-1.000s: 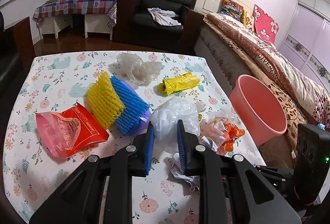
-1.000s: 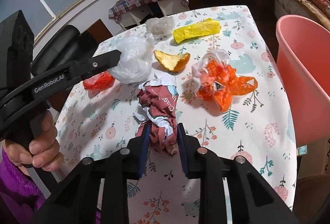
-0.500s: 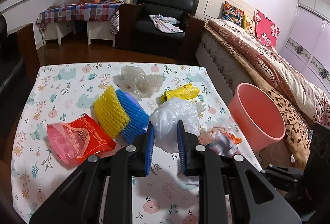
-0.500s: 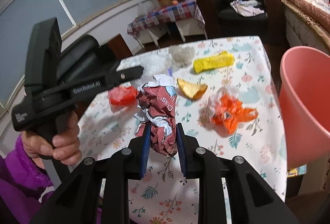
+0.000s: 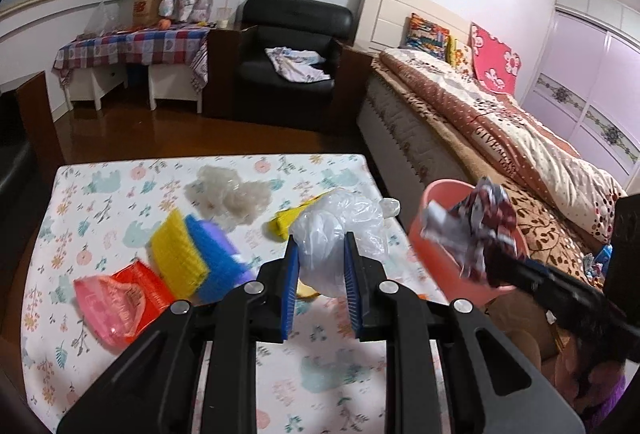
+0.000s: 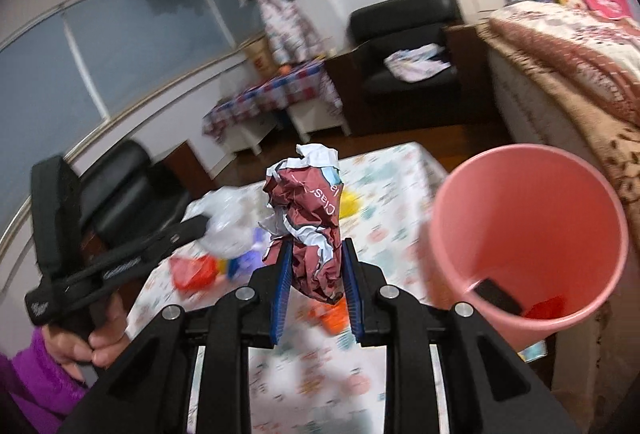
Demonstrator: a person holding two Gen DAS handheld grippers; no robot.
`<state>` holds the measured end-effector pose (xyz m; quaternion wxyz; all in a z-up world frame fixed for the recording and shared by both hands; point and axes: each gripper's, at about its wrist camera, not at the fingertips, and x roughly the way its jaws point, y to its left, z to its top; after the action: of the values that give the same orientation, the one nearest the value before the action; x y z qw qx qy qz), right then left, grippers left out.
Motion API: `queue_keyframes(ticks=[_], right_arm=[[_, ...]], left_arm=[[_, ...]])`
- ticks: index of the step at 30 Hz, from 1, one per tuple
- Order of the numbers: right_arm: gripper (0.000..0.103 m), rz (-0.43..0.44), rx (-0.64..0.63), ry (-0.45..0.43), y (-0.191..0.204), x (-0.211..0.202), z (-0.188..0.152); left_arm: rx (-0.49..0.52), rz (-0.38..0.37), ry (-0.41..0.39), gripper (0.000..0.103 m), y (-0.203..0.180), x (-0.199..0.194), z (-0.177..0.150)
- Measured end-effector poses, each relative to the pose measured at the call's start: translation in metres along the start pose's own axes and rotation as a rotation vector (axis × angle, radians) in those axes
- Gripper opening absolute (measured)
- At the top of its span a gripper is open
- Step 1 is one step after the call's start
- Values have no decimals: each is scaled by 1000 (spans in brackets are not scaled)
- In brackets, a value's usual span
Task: Collect trash
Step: 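Grasp the clear plastic bag with the left gripper while the right grasps the crumpled wrapper, then lower both held items into the pink bucket and open both grippers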
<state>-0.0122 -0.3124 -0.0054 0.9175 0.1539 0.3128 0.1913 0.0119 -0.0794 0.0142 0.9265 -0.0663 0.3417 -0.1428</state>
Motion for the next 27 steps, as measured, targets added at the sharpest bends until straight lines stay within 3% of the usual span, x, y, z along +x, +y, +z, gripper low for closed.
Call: queue_keyframes(ticks=[10, 27], right_arm=[[24, -168, 74, -61, -53, -21, 19], [24, -397, 134, -61, -121, -22, 18]], left_arm=[[63, -82, -11, 21, -41, 16, 13], [189, -235, 31, 21, -127, 69, 20]])
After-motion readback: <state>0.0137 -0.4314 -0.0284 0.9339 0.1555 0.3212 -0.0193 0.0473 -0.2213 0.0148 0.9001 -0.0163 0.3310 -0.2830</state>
